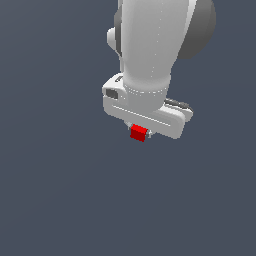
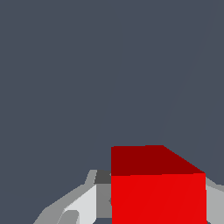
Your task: Pick up the red cube and move it to a goal position.
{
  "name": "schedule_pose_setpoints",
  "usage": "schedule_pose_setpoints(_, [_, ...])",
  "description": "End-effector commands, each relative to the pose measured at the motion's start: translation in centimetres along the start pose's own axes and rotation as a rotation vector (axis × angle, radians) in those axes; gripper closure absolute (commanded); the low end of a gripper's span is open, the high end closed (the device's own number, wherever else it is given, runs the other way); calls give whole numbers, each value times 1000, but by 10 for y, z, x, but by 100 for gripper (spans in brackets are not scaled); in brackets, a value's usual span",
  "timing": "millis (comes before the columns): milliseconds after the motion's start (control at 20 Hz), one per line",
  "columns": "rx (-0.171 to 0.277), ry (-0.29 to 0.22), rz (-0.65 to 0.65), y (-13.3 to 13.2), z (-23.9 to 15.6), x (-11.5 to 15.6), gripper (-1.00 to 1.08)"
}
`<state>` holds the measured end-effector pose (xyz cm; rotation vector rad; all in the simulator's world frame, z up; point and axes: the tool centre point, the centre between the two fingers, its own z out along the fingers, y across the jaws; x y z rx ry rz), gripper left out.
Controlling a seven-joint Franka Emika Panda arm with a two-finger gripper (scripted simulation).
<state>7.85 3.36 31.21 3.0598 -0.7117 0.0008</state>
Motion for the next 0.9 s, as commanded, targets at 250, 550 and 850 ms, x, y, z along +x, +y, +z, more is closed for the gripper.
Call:
schedule_pose_setpoints(250, [0,0,0,-14,-58,-8,108])
schedule_pose_setpoints(550, [0,0,0,-20,-80,-10,108])
schedule_pose_setpoints(850, [0,0,0,-22,-85,-10,108])
